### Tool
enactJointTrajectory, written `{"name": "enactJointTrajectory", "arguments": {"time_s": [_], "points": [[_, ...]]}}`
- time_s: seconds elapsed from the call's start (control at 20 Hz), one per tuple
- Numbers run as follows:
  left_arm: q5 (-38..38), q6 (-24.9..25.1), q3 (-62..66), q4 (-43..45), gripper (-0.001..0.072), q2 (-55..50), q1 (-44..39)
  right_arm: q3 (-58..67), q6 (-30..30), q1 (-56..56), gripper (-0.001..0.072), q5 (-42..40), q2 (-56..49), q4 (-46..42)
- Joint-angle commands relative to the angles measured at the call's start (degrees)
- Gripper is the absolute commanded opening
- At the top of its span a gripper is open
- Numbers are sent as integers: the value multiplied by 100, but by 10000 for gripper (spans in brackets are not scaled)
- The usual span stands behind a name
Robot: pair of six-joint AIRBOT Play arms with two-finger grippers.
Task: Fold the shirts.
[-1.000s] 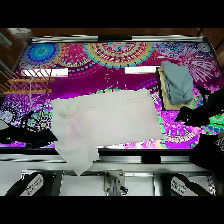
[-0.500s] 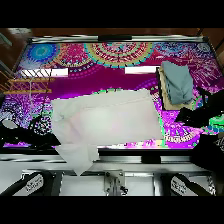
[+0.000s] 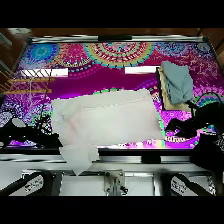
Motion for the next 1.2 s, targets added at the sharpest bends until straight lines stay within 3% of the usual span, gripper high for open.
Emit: {"name": "enactJointTrajectory", "arguments": {"time_s": [0.0,0.05,0.2,0.35,0.4,0.5,0.55,0.6,0.7,0.8,0.9,1.15], "points": [[50,-197,37,-33,79,-28,-98,-348,-28,125,671,428,-125,273],[-7,-192,35,-31,33,-28,-98,-345,-31,286,671,487,-232,271],[-208,-188,35,-28,33,-24,-98,-345,-269,706,671,732,-638,243],[-247,-127,50,-31,32,37,-98,-345,-96,728,667,872,-863,417],[-240,-103,92,-31,32,66,-98,-345,-13,739,615,872,-876,422],[-245,-87,282,-31,32,101,-98,-345,57,839,366,881,-874,498],[-245,-87,420,-33,32,118,-98,-337,-9,951,188,898,-872,496],[-247,-87,621,-31,32,149,-98,-293,-11,1049,84,896,-870,509],[-243,-85,1209,-138,30,334,-101,-28,-426,1261,82,870,-675,723],[-118,-52,2124,-459,30,669,-103,623,-466,1436,82,946,-179,758],[321,334,3320,-1082,30,1196,-101,1668,-546,1482,82,1176,498,796],[2063,407,6741,-1639,32,2284,-101,4693,-793,1482,82,2970,1987,649]]}}
